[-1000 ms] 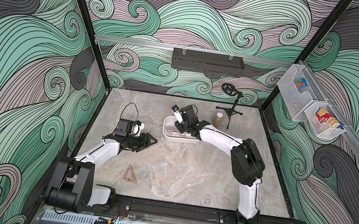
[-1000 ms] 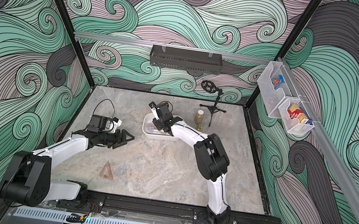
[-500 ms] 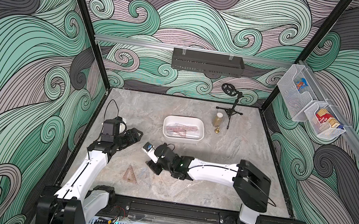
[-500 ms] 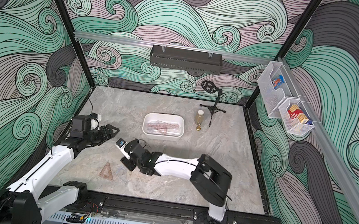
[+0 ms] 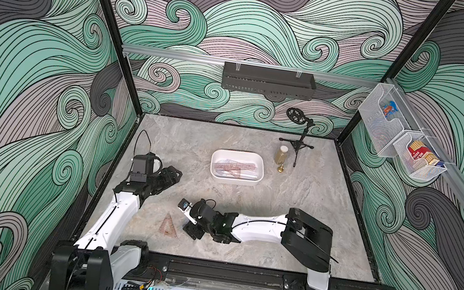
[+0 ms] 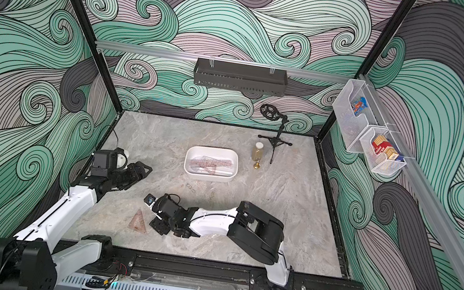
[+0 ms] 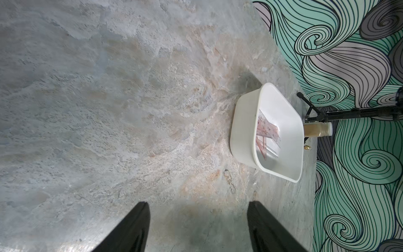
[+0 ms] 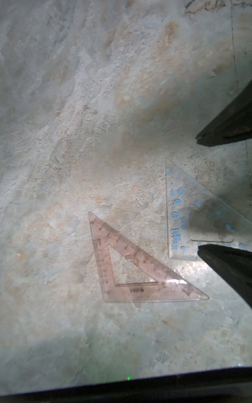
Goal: Put the scattered rulers into the storage box
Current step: Move the ruler to the center of the board.
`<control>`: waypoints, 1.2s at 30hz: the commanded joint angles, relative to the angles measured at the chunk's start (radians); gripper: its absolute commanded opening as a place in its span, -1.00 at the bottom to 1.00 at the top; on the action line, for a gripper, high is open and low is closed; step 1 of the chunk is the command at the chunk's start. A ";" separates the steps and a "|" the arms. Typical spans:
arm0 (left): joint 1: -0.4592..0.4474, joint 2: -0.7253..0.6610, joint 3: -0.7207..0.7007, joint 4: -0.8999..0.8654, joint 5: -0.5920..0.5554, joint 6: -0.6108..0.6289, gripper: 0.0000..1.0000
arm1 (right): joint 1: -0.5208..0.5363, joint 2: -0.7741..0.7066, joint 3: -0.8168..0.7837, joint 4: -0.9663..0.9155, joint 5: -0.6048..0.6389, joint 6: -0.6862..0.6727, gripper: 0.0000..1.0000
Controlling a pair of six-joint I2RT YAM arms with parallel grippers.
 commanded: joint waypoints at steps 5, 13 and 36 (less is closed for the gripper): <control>0.009 0.028 0.012 -0.011 0.054 0.031 0.49 | 0.003 0.014 -0.045 -0.016 0.101 -0.012 0.58; 0.008 0.045 0.004 0.009 0.116 0.035 0.49 | -0.067 -0.089 -0.181 -0.015 0.102 0.003 0.52; -0.252 0.029 -0.185 0.220 0.249 -0.108 0.40 | -0.255 -0.359 -0.496 0.432 -0.471 0.289 -0.43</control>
